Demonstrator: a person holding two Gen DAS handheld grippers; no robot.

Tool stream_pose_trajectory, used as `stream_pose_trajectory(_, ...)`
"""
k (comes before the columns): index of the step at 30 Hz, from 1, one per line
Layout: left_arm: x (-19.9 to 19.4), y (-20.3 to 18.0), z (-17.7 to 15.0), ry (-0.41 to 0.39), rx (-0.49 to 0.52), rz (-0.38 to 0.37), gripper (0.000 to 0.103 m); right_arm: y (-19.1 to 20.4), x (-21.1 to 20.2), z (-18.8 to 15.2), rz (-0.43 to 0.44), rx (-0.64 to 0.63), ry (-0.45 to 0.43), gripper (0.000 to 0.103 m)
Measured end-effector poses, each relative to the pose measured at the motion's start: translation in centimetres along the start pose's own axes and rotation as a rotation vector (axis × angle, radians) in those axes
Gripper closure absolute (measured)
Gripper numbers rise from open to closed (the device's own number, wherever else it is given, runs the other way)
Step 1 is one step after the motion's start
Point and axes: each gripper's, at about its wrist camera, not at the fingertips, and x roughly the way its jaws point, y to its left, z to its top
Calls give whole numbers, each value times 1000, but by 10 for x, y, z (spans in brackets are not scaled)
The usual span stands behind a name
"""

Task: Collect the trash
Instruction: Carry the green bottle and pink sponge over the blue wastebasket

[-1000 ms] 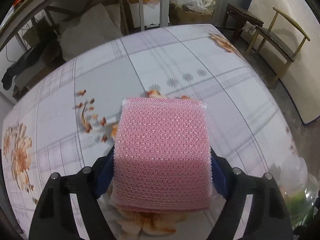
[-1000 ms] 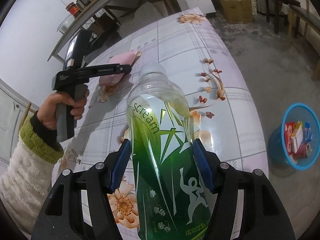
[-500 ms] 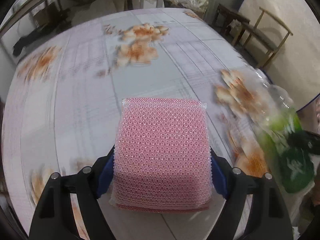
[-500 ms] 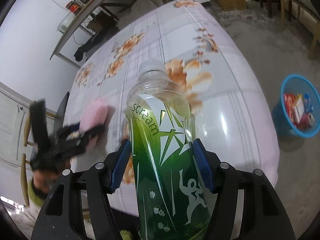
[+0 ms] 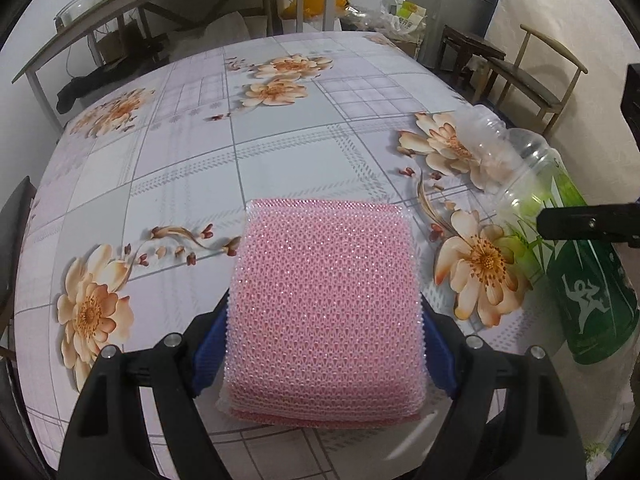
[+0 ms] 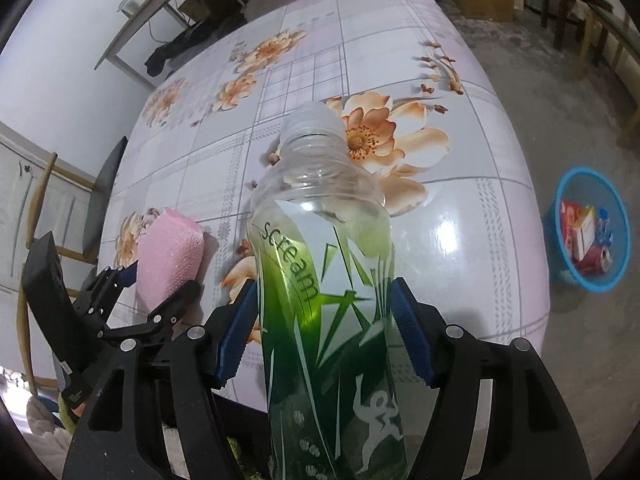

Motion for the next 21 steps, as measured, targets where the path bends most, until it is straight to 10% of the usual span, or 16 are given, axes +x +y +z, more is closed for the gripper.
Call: stream_pose_trajectory(21, -18, -1, -1, -76, 12, 40, 24, -8, -12, -11, 80, 78, -53, 43)
